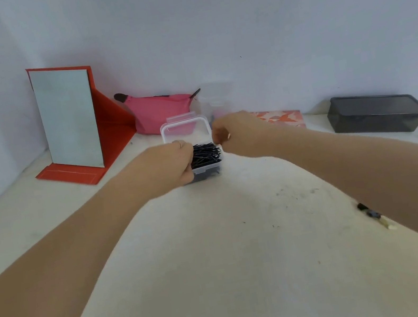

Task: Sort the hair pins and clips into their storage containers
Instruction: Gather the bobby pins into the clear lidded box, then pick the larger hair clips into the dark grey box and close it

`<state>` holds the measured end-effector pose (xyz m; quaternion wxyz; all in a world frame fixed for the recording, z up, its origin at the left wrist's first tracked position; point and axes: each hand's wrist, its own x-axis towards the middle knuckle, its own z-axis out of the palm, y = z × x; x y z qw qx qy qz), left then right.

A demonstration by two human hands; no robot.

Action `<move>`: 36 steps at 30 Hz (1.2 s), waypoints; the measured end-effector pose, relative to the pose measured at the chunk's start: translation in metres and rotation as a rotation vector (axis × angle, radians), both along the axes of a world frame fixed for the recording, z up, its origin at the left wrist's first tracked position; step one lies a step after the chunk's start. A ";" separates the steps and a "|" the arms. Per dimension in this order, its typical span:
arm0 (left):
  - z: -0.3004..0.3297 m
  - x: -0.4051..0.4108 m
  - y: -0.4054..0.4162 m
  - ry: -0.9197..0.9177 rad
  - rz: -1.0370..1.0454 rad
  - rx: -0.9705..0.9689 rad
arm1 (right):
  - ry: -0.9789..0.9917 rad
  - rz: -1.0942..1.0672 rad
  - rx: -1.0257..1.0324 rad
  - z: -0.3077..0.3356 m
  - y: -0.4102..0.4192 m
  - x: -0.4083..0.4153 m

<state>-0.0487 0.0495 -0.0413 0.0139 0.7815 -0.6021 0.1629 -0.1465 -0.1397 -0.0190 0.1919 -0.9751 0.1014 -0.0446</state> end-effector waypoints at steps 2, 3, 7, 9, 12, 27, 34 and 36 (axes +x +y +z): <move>0.006 0.009 -0.008 -0.054 0.022 0.002 | -0.077 -0.025 0.057 0.001 0.002 0.021; 0.007 0.012 -0.012 -0.078 0.014 -0.003 | -0.091 -0.027 0.058 0.000 0.003 0.031; -0.001 0.019 -0.020 0.043 0.099 0.235 | -0.071 0.000 0.046 -0.010 0.005 0.054; 0.000 0.020 -0.017 0.103 0.111 0.213 | -0.048 0.032 0.028 -0.015 0.004 0.057; 0.006 0.021 -0.013 0.146 0.133 0.131 | -0.026 0.054 0.021 -0.019 0.003 0.053; -0.005 -0.089 -0.098 0.333 0.008 -0.024 | -0.276 -0.313 0.193 -0.063 -0.060 -0.121; -0.020 -0.121 -0.143 0.574 0.072 0.028 | -0.327 -0.594 0.250 -0.058 -0.105 -0.203; -0.022 -0.127 -0.156 0.606 0.078 0.031 | -0.354 -0.642 0.241 -0.052 -0.116 -0.216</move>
